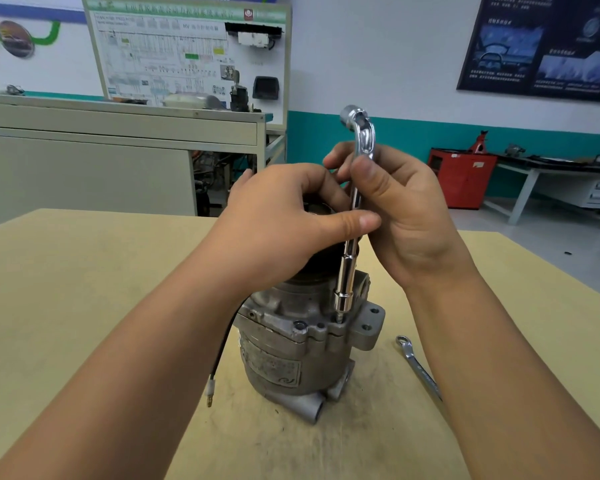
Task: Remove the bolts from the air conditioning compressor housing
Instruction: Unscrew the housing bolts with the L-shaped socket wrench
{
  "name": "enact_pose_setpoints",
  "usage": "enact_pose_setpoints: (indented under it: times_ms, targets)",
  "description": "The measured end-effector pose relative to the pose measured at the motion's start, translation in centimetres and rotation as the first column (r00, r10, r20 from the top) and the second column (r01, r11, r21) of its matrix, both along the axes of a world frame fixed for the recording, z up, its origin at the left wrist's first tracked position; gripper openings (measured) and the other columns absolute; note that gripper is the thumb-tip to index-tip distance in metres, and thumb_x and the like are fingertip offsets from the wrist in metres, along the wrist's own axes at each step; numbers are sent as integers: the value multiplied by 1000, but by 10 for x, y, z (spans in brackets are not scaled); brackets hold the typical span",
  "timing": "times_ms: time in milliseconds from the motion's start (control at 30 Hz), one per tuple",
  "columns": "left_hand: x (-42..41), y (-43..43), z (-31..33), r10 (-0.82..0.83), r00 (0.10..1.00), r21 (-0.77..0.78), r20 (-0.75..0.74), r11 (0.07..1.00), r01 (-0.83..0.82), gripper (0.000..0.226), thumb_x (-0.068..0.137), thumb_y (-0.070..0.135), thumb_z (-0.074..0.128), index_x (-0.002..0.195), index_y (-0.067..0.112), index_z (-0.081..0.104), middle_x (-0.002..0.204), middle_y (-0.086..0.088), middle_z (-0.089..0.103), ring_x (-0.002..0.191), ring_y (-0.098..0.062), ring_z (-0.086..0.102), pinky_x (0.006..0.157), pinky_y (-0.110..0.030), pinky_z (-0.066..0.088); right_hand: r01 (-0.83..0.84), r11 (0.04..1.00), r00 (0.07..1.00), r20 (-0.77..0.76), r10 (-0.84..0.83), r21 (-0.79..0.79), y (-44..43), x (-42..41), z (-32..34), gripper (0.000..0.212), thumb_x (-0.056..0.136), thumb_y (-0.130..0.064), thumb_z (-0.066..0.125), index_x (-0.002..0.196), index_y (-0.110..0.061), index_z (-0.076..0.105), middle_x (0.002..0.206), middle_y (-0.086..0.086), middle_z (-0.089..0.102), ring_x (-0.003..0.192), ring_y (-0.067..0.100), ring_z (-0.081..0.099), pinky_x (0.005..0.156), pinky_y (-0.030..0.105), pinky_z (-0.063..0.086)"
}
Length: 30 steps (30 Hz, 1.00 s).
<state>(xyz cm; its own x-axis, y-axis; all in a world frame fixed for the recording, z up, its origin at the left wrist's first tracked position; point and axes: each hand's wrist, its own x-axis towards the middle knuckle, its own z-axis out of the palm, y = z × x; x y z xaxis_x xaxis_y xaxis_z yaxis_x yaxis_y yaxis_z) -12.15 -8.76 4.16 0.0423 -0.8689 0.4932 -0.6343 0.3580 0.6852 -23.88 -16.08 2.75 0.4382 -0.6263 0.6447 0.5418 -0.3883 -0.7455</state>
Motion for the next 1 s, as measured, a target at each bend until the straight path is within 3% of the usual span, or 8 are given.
enact_pose_setpoints:
  times_ms: [200, 367, 533, 667, 733, 800, 867, 1000]
  targets:
    - [0, 4, 2, 9, 998, -20, 60, 1000, -8, 27, 63, 55, 71, 68, 31, 63, 80, 18, 68, 90, 0, 61, 108, -47, 32, -4, 1000, 1000, -13, 4, -9, -2, -1, -1, 23, 75, -33, 61, 63, -16, 71, 77, -4, 66, 79, 11, 61, 80, 28, 52]
    - [2, 3, 1, -11, 995, -16, 100, 1000, 13, 35, 49, 67, 57, 68, 38, 65, 66, 29, 61, 70, 8, 54, 103, -43, 38, -37, 997, 999, 37, 35, 67, -2, -2, 0, 33, 86, -26, 50, 64, -15, 72, 77, -4, 69, 72, 3, 62, 69, 17, 50]
    - [2, 6, 5, 12, 992, -41, 123, 999, -7, 35, 53, 68, 53, 69, 39, 66, 79, 18, 67, 80, 2, 59, 94, -41, 45, -96, 986, 988, 130, 78, 134, -2, -3, 1, 35, 88, -28, 46, 65, -15, 69, 78, -2, 68, 65, 1, 60, 64, 18, 48]
    - [10, 16, 13, 127, 942, -211, 310, 975, -62, 36, 58, 76, 60, 62, 40, 60, 89, 14, 63, 87, -3, 56, 92, -43, 41, -128, 977, 982, 159, 101, 169, -4, -4, 1, 27, 77, -37, 55, 65, -16, 67, 76, -3, 65, 59, 6, 47, 62, 18, 42]
    - [14, 22, 16, 74, 912, -210, 404, 978, 14, 31, 59, 71, 61, 61, 40, 63, 92, 19, 61, 90, 1, 52, 92, -37, 39, -132, 976, 982, 160, 105, 174, -4, -5, 1, 26, 75, -38, 56, 64, -16, 66, 75, -4, 65, 59, 5, 48, 61, 18, 42]
    - [13, 26, 16, 20, 837, -122, 547, 991, 57, 33, 59, 75, 61, 65, 43, 67, 100, 28, 55, 107, 4, 41, 104, -38, 28, -138, 975, 981, 160, 110, 174, -4, -5, 1, 26, 76, -38, 56, 63, -17, 66, 75, -4, 65, 58, 5, 48, 60, 17, 42]
    - [9, 26, 13, 26, 741, -42, 671, 999, 3, 27, 60, 70, 57, 74, 50, 68, 105, 30, 47, 121, 4, 22, 113, -41, 2, -141, 974, 980, 162, 113, 175, -4, -6, 2, 28, 78, -37, 54, 63, -17, 65, 75, -4, 66, 58, 5, 48, 60, 17, 44]
    - [1, 21, 5, 89, 605, -37, 792, 994, -99, 22, 72, 61, 62, 94, 59, 65, 128, 35, 30, 126, 4, 0, 105, -46, -20, -124, 979, 984, 149, 100, 162, -3, -6, 2, 29, 77, -38, 54, 63, -16, 66, 75, -2, 66, 58, 6, 48, 61, 17, 44]
